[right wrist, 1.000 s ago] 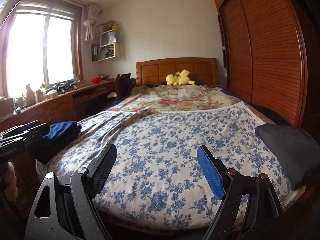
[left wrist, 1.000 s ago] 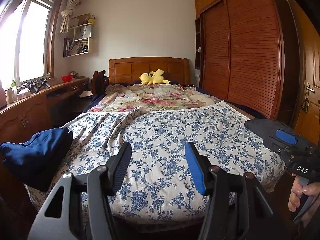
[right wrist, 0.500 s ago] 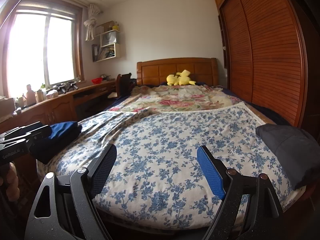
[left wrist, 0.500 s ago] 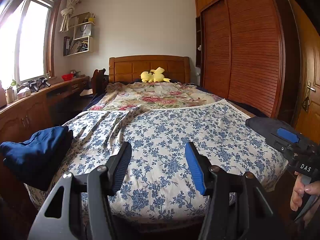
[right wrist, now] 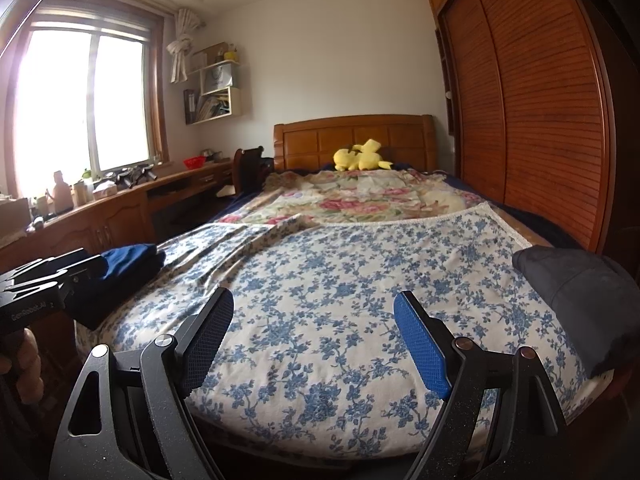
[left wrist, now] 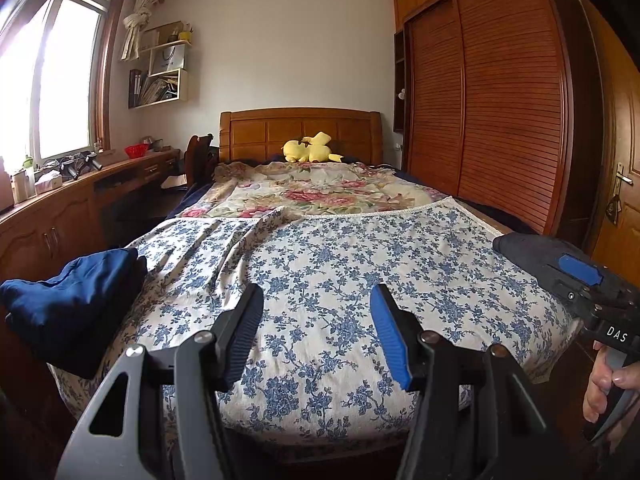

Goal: Fold large clothes

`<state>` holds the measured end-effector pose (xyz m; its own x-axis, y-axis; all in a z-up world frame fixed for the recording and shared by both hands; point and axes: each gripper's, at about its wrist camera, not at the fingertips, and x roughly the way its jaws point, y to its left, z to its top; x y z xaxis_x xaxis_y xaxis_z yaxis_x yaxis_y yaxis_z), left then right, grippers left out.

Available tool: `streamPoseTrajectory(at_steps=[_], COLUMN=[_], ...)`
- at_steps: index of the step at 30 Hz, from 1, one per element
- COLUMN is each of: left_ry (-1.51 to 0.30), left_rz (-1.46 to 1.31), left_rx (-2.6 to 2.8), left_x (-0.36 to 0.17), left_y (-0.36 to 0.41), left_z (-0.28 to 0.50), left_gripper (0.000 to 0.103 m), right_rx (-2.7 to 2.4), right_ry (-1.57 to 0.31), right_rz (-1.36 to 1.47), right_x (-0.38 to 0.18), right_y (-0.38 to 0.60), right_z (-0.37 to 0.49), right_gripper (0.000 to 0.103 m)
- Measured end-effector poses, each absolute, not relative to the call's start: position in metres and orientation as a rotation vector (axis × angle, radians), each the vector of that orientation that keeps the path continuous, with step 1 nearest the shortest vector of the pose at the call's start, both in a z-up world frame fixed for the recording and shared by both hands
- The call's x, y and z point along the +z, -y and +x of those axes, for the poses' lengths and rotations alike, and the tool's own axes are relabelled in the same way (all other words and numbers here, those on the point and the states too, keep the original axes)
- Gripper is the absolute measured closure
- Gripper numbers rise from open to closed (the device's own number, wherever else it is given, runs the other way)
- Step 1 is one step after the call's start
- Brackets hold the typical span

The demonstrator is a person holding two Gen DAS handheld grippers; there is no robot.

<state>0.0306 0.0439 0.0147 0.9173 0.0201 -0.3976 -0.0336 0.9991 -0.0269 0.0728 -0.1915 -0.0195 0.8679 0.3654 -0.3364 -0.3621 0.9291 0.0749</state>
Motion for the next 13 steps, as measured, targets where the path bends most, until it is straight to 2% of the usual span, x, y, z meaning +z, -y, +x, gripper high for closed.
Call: streamPoseTrajectory(at_steps=[13], left_ry=[-0.407], left_rz=[-0.033], left_rx=[0.025], left_x=[0.015], left_y=[-0.0443], left_z=[0.0306], left_gripper=[0.048], right_rx=[0.381], right_ry=[-0.354], right_rz=[0.011], right_x=[-0.0197], right_y=[0.1915], right_z=[0.0729], right_gripper=[0.019])
